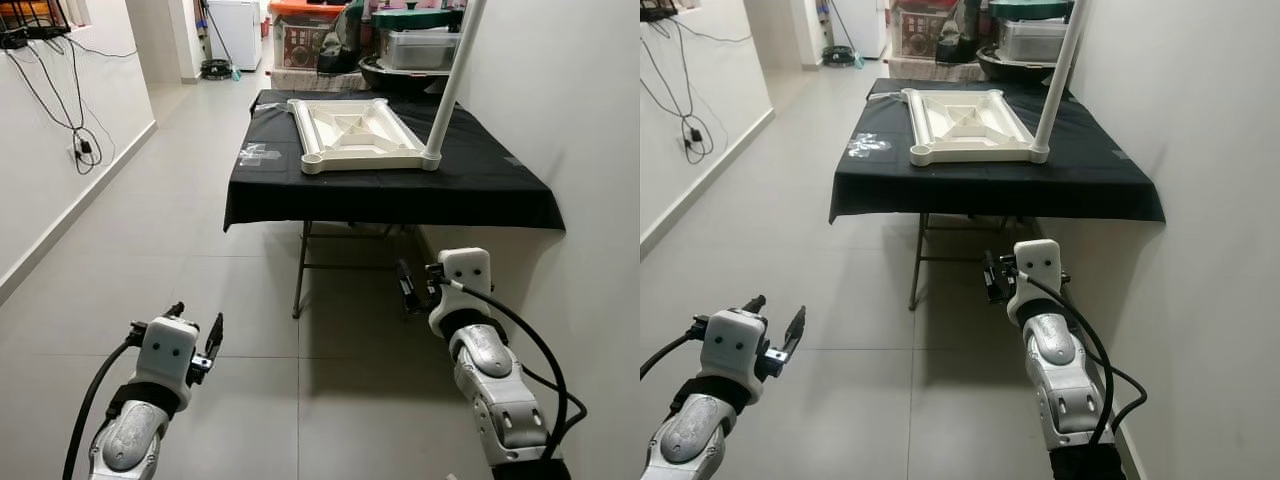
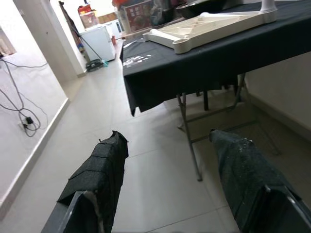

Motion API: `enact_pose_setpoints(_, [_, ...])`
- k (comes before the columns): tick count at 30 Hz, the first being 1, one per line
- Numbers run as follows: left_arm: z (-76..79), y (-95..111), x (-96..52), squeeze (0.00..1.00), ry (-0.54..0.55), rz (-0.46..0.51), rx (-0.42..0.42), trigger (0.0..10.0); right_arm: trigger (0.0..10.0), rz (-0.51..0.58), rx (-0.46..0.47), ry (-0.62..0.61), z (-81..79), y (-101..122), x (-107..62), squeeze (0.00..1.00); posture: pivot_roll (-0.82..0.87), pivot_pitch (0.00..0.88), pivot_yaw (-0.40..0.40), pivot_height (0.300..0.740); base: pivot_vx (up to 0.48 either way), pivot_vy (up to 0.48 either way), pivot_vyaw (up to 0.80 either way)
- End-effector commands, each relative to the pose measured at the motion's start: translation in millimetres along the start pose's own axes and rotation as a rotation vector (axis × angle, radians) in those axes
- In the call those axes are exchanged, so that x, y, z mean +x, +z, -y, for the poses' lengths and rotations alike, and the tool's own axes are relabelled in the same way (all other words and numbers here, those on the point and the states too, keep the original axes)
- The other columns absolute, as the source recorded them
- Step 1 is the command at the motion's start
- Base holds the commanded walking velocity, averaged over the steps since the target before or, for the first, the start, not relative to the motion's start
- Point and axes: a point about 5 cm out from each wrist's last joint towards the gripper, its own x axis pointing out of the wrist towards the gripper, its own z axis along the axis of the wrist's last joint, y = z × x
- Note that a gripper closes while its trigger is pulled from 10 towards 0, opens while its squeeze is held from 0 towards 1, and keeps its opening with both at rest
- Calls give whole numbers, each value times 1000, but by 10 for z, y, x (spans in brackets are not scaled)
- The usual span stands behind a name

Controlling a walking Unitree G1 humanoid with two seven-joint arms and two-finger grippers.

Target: Building children table

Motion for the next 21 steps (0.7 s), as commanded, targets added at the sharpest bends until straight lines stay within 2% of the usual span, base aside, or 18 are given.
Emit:
enact_pose_setpoints(1, [-26, -51, -19, 0, 1, -16, 19, 10000, 10000, -36, -11, -18, 43, -67, -8, 0, -51, 0, -66, 740, 0, 0, 0])
enact_pose_setpoints(11, [-5, -39, -5, 0, -11, -15, 58, 10000, 10000, -47, -6, -41, 53, -81, 23, 0, -48, 0, -65, 740, 0, 0, 0])
enact_pose_setpoints(21, [0, -43, 0, 0, -8, -14, 61, 10000, 10000, -50, -7, -56, 79, -91, 39, 0, -48, 0, -69, 740, 0, 0, 0])
